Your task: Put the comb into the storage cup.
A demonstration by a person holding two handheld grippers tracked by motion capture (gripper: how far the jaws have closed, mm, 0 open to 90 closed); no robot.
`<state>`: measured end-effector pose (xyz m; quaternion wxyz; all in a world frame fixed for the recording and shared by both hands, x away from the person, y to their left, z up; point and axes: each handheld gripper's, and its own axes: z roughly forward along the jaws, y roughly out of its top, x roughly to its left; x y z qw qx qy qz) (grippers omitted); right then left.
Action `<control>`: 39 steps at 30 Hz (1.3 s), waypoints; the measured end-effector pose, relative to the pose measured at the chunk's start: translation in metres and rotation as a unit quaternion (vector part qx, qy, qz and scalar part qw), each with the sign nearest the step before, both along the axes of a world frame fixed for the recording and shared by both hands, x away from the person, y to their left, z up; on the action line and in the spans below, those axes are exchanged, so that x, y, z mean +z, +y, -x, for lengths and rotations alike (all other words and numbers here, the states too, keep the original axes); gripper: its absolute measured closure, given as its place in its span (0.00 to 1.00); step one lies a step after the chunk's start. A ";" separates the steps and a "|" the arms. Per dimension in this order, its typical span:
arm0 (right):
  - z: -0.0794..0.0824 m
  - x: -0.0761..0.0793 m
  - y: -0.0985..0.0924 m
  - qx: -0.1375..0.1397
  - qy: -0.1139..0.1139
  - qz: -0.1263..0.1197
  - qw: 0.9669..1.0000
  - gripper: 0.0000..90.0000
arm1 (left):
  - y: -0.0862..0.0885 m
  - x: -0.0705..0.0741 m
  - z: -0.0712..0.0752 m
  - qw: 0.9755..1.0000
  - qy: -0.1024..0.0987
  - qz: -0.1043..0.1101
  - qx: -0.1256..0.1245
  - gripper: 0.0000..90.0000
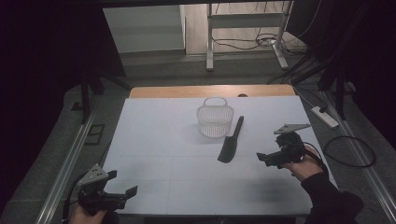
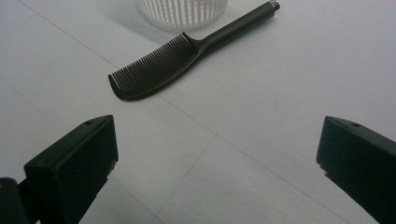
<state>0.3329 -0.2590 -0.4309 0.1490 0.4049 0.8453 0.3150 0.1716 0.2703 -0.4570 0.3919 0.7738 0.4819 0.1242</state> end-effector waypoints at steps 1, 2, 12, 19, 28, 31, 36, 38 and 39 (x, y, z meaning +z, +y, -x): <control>-0.004 0.000 0.002 0.001 0.000 0.001 1.000 0.00 | 0.000 0.000 0.000 1.000 0.000 0.001 0.000 0.03; -0.004 0.000 0.002 0.001 0.000 0.001 1.000 0.00 | 0.000 0.000 0.000 1.000 0.000 0.001 0.000 0.03; -0.024 -0.001 0.010 0.011 0.000 0.002 1.000 0.00 | 0.000 0.000 0.000 1.000 -0.001 0.001 0.000 0.03; -0.038 -0.004 0.016 0.021 0.004 0.000 1.000 0.00 | 0.000 0.000 0.000 1.000 -0.001 0.002 0.000 0.03; -0.054 -0.007 0.023 0.023 0.005 -0.003 1.000 0.00 | 0.000 0.000 0.000 1.000 -0.001 0.002 -0.001 0.03; -0.059 -0.007 0.024 0.020 0.007 -0.003 1.000 0.00 | 0.001 0.000 0.000 1.000 -0.001 0.003 -0.001 0.03; -0.071 -0.011 0.029 0.021 0.012 0.003 1.000 0.00 | 0.001 0.000 0.000 1.000 -0.001 0.003 -0.001 0.03; -0.077 -0.012 0.031 0.019 0.015 0.006 1.000 0.00 | 0.001 0.000 0.000 1.000 -0.001 0.003 -0.001 0.03; -0.080 -0.012 0.033 0.016 0.016 0.005 1.000 0.00 | 0.001 0.000 0.000 1.000 -0.001 0.003 -0.001 0.03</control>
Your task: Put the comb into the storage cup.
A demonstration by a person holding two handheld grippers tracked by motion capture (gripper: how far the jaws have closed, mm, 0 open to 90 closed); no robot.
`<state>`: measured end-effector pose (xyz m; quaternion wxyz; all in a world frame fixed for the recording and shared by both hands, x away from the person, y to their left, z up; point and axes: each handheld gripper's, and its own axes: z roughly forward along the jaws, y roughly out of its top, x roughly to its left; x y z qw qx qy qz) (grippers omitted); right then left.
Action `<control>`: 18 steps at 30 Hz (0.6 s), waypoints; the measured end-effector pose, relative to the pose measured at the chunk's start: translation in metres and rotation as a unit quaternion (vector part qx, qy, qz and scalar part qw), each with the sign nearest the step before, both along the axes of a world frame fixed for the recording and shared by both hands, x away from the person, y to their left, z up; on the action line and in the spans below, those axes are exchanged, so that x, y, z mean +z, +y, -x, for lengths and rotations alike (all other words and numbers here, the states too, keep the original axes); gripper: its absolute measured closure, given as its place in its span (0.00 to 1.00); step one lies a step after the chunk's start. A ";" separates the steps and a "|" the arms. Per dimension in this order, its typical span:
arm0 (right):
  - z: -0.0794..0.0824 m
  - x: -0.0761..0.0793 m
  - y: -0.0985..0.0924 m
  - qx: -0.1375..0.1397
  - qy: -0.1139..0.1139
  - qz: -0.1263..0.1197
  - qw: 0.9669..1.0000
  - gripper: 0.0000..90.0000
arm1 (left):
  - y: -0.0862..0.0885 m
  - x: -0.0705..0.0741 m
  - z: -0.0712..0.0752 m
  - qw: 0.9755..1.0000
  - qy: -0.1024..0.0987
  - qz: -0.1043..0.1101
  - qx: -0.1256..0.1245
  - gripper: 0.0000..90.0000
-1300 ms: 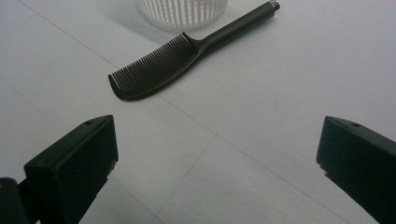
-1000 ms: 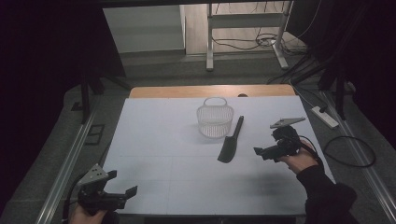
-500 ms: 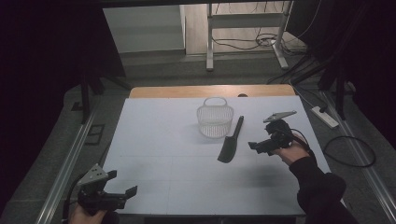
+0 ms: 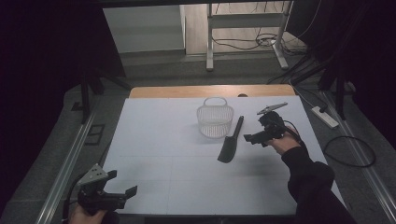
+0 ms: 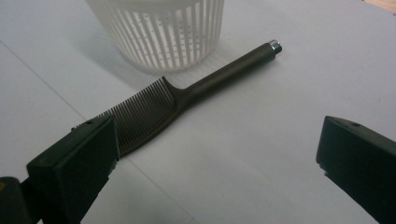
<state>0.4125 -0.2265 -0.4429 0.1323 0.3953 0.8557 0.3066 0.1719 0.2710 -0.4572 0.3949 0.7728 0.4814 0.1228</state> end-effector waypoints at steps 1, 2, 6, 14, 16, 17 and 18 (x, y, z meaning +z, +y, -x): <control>0.000 0.000 0.000 0.000 0.000 0.000 1.000 0.00 | 0.000 0.000 0.000 1.000 0.000 0.000 0.000 0.03; -0.005 0.000 0.001 -0.006 0.003 -0.003 1.000 0.00 | 0.000 0.000 0.000 1.000 0.000 0.000 0.000 0.03; -0.014 -0.001 0.004 -0.016 0.008 0.008 1.000 0.00 | 0.000 0.000 0.000 1.000 0.000 0.001 -0.001 0.03; -0.030 -0.002 0.011 -0.027 0.012 0.022 0.999 0.00 | 0.001 0.000 0.000 1.000 0.001 0.002 0.000 0.03; -0.033 -0.002 0.013 -0.027 0.012 0.026 0.999 0.00 | 0.001 0.000 0.000 1.000 0.001 0.002 0.000 0.03; -0.033 -0.002 0.013 -0.027 0.012 0.026 0.999 0.00 | 0.001 0.000 0.000 1.000 0.001 0.002 0.000 0.03; -0.037 -0.003 0.015 -0.027 0.015 0.022 0.999 0.00 | 0.001 0.000 0.000 1.000 0.001 0.002 0.000 0.03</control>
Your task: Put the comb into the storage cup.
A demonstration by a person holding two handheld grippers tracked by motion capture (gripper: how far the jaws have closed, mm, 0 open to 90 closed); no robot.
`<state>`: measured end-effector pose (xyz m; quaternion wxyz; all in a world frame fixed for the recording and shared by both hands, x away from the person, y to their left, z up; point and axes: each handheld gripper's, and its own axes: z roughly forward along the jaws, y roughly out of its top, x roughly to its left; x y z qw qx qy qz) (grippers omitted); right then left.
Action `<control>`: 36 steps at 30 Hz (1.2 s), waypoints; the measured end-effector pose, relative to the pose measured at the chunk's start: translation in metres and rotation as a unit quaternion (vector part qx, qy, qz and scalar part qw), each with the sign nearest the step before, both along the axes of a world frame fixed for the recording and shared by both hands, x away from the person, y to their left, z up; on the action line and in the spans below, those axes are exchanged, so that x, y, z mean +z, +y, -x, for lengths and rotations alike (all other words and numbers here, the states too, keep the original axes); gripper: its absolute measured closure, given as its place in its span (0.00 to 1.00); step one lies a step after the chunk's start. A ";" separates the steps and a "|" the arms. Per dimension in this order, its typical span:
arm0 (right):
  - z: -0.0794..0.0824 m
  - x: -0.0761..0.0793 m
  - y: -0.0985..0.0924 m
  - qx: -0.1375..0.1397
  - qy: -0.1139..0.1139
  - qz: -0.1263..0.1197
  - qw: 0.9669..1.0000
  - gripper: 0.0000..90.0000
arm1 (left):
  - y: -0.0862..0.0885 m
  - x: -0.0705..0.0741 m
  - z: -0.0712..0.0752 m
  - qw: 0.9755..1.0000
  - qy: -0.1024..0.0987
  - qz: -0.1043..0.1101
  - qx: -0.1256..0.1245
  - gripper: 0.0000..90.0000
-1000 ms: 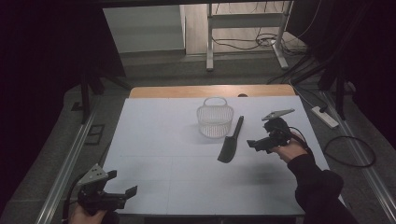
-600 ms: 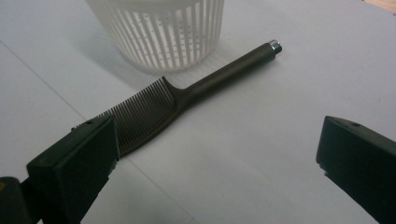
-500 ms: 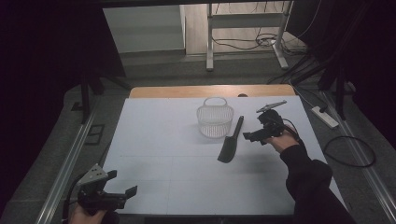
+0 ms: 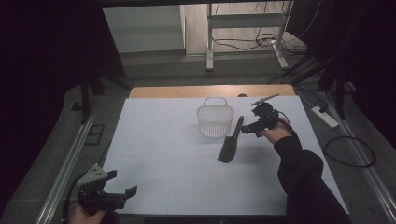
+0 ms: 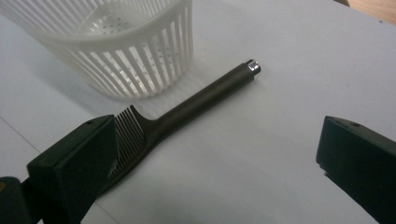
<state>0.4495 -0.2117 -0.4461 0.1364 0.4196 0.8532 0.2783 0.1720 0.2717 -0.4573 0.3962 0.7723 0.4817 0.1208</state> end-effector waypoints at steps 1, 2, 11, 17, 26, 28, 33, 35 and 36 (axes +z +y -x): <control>-0.001 -0.001 0.001 0.000 0.001 0.001 1.000 0.00 | 0.000 0.000 0.000 1.000 0.000 0.000 0.000 0.03; -0.004 -0.001 0.002 0.001 0.001 0.007 1.000 0.00 | 0.000 0.000 0.000 1.000 0.000 0.000 0.000 0.03; -0.019 -0.006 0.010 -0.005 0.004 0.026 1.000 0.00 | 0.000 0.000 0.000 1.000 0.000 0.002 0.000 0.03; -0.027 -0.009 0.015 -0.002 0.009 0.032 0.999 0.00 | 0.000 0.000 0.000 1.000 0.000 0.002 0.000 0.03; -0.032 -0.006 0.014 -0.017 0.013 0.031 0.999 0.50 | 0.001 0.000 0.000 1.000 -0.001 0.002 -0.001 0.03; -0.032 -0.005 0.015 -0.014 0.016 0.024 0.999 0.62 | 0.000 0.000 0.000 1.000 -0.001 0.002 -0.001 0.03; -0.034 -0.004 0.017 0.005 0.020 0.015 1.000 0.84 | 0.000 0.000 0.000 1.000 0.000 0.002 0.000 0.03; -0.036 -0.005 0.018 0.011 0.020 0.016 1.000 0.96 | 0.001 0.000 0.000 1.000 0.000 0.002 0.000 0.03; -0.037 -0.008 0.020 0.017 0.014 0.022 1.000 0.99 | 0.001 0.000 0.000 1.000 0.000 0.002 0.000 0.03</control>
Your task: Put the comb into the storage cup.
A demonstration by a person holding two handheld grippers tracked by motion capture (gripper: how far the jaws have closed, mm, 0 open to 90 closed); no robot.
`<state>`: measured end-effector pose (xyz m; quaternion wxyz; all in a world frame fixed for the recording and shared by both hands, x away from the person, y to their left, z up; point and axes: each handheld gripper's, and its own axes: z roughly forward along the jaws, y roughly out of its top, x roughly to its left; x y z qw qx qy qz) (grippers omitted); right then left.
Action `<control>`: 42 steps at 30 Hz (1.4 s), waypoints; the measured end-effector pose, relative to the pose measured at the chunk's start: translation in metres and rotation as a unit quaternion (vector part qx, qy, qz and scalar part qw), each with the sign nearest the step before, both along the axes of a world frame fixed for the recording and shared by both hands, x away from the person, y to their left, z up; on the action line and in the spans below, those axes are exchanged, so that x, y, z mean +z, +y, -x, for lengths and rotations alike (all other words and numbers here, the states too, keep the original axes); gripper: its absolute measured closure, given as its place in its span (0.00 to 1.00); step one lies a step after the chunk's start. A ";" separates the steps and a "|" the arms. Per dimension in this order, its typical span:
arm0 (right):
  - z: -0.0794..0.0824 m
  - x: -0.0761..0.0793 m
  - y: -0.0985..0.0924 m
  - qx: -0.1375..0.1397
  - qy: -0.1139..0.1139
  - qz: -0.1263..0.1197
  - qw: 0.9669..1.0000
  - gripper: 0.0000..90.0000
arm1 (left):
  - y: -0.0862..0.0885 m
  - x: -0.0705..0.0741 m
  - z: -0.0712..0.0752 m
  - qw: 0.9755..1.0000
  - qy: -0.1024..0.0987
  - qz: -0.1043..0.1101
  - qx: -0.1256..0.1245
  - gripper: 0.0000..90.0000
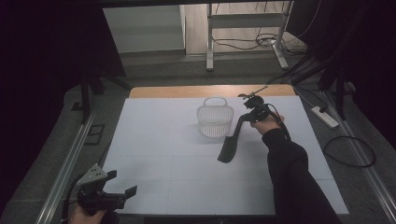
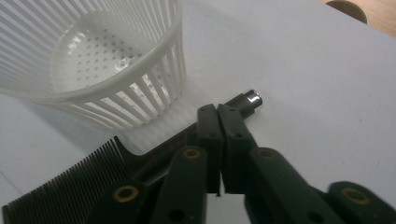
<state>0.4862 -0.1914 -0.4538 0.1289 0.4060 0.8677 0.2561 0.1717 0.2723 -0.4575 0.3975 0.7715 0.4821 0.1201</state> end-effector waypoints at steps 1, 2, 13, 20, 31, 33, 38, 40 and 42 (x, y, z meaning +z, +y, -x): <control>-0.001 -0.001 0.001 0.001 -0.002 0.001 1.000 0.99 | 0.000 0.000 0.000 1.000 0.000 0.000 0.000 0.03; -0.001 -0.001 0.001 0.001 -0.002 0.001 1.000 0.99 | 0.000 0.000 0.000 1.000 0.000 0.000 0.000 0.03; -0.010 -0.022 0.012 0.002 0.006 0.000 1.000 0.99 | 0.000 0.000 0.000 1.000 0.000 0.000 0.001 0.03; -0.016 -0.037 0.020 0.001 0.012 0.006 1.000 0.99 | 0.001 0.000 0.000 1.000 0.000 0.001 0.002 0.04; -0.016 -0.046 0.020 0.000 0.024 0.016 1.000 0.99 | 0.001 0.000 0.000 1.000 0.000 0.001 0.003 0.04; -0.015 -0.046 0.020 0.003 0.028 0.015 1.000 0.99 | 0.000 0.000 0.000 1.000 0.001 0.000 0.003 0.04; -0.009 -0.047 0.023 0.015 0.034 0.021 0.999 0.99 | 0.000 0.000 0.000 1.000 0.001 0.000 0.003 0.04; -0.007 -0.047 0.023 0.021 0.036 0.022 0.999 0.99 | 0.000 0.000 0.000 1.000 0.001 0.000 0.004 0.04; -0.005 -0.048 0.024 0.024 0.039 0.023 0.999 0.99 | 0.000 0.000 0.000 1.000 0.001 0.000 0.004 0.04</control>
